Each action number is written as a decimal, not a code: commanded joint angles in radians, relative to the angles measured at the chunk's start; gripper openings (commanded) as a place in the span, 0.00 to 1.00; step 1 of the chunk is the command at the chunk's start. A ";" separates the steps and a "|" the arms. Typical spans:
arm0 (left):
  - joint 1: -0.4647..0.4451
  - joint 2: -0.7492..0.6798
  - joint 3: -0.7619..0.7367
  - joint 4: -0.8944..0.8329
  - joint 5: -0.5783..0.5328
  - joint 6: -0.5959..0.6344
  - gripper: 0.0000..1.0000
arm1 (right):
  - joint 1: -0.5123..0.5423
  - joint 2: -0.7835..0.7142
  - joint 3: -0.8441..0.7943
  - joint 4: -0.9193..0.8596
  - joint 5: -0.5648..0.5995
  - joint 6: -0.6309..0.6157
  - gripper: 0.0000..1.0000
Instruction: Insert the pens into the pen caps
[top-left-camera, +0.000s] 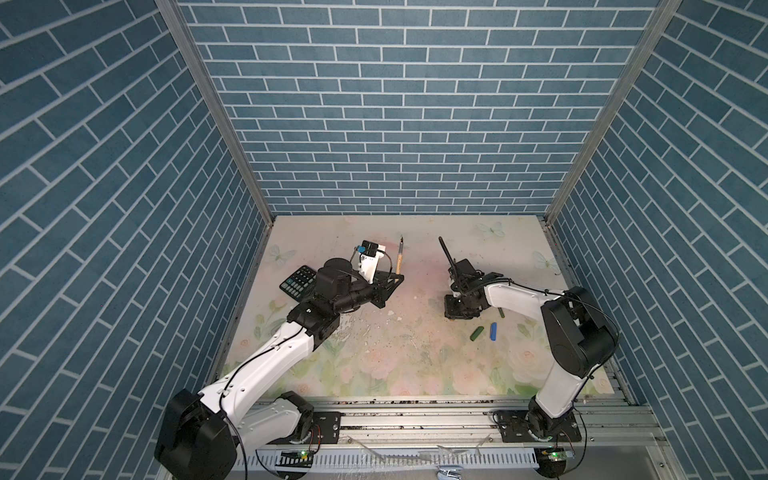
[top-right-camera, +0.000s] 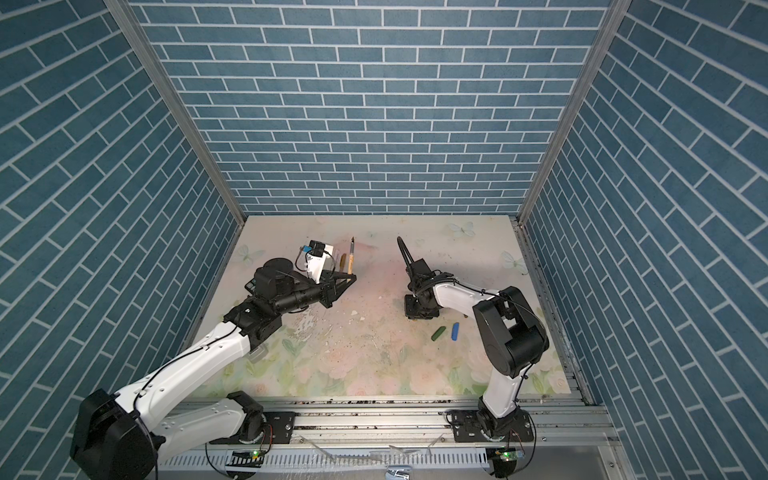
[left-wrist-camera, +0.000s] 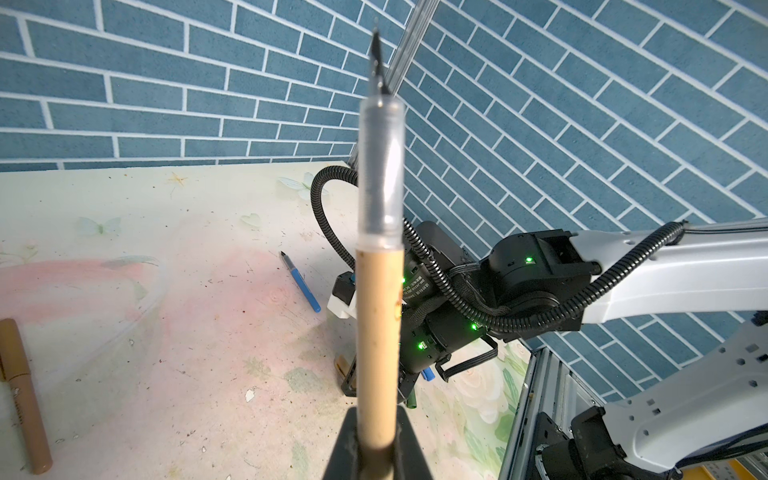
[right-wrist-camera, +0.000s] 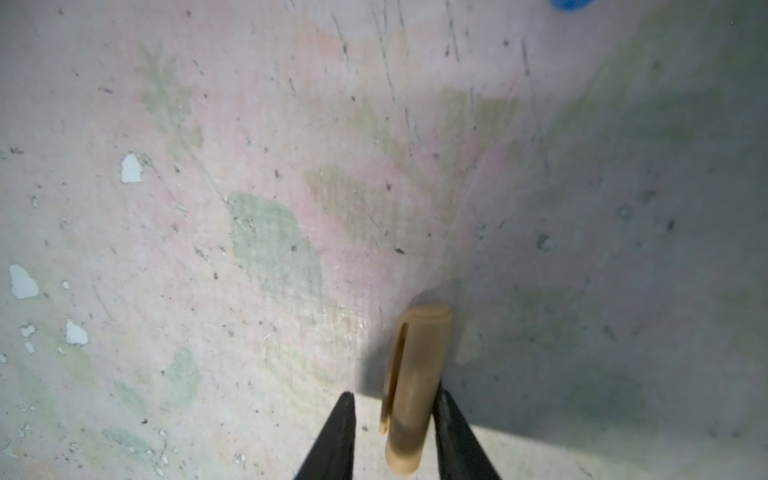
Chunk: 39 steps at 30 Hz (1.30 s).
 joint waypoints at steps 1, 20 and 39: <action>-0.005 0.001 0.017 0.015 0.014 0.007 0.00 | -0.011 0.001 0.025 -0.015 -0.003 0.021 0.34; -0.006 0.004 0.019 0.013 0.015 0.006 0.00 | -0.052 0.008 0.039 -0.006 0.008 0.043 0.27; -0.006 0.009 0.021 0.011 0.016 0.007 0.00 | -0.044 0.069 0.047 -0.015 0.047 0.054 0.21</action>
